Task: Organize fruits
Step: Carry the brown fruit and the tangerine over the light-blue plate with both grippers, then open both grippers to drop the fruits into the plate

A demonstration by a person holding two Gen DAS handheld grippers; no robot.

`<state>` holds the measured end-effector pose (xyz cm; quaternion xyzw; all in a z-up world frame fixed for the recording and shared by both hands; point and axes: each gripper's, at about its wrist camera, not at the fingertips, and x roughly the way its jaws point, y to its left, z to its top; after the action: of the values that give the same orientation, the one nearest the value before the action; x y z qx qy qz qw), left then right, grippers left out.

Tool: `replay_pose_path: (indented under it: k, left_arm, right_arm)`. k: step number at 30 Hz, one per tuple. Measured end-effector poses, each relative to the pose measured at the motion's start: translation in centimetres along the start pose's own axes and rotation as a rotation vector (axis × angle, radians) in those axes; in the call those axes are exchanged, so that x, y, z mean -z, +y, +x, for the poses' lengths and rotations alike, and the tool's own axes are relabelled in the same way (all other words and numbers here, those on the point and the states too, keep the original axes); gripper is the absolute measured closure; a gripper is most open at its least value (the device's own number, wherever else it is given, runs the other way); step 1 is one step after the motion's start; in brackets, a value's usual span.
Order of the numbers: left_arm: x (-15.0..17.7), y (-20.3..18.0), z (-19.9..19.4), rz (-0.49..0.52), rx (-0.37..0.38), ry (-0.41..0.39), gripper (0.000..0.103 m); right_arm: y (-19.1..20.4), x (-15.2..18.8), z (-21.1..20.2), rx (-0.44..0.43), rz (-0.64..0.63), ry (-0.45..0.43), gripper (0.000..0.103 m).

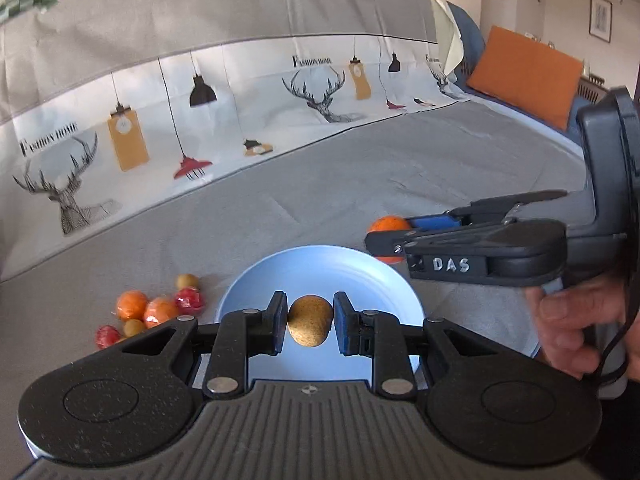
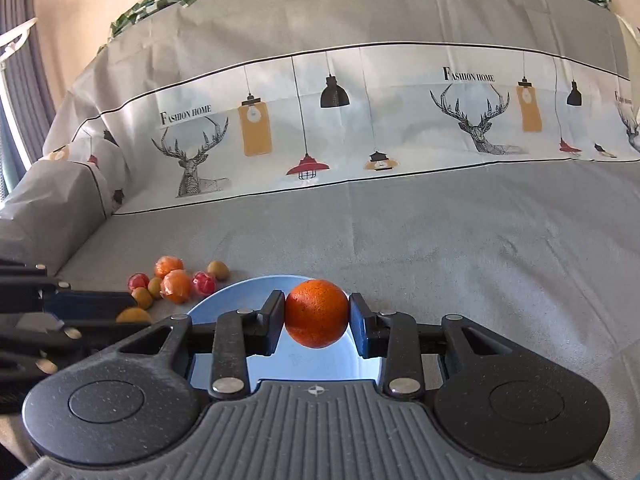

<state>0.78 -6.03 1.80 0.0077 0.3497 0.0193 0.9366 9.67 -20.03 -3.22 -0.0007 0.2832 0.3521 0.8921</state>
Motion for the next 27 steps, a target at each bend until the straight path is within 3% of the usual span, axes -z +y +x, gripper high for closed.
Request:
replay_pose_path:
  k: [6, 10, 24, 27]
  left_arm:
    - [0.1, 0.3, 1.4, 0.022, -0.037, 0.031, 0.076]
    - [0.2, 1.4, 1.5, -0.020, -0.047, 0.045, 0.076]
    - [0.6, 1.5, 2.2, -0.025, -0.032, 0.082, 0.076]
    - [0.4, 1.8, 2.0, -0.048, -0.024, 0.071, 0.067]
  right_arm:
    - [0.4, -0.3, 1.2, -0.023, 0.019, 0.015, 0.067]
    - [1.1, -0.4, 1.5, -0.035, 0.007, 0.018, 0.067]
    - [1.8, 0.2, 2.0, -0.022, -0.034, 0.065, 0.066]
    - [1.8, 0.3, 2.0, -0.015, -0.029, 0.071, 0.064]
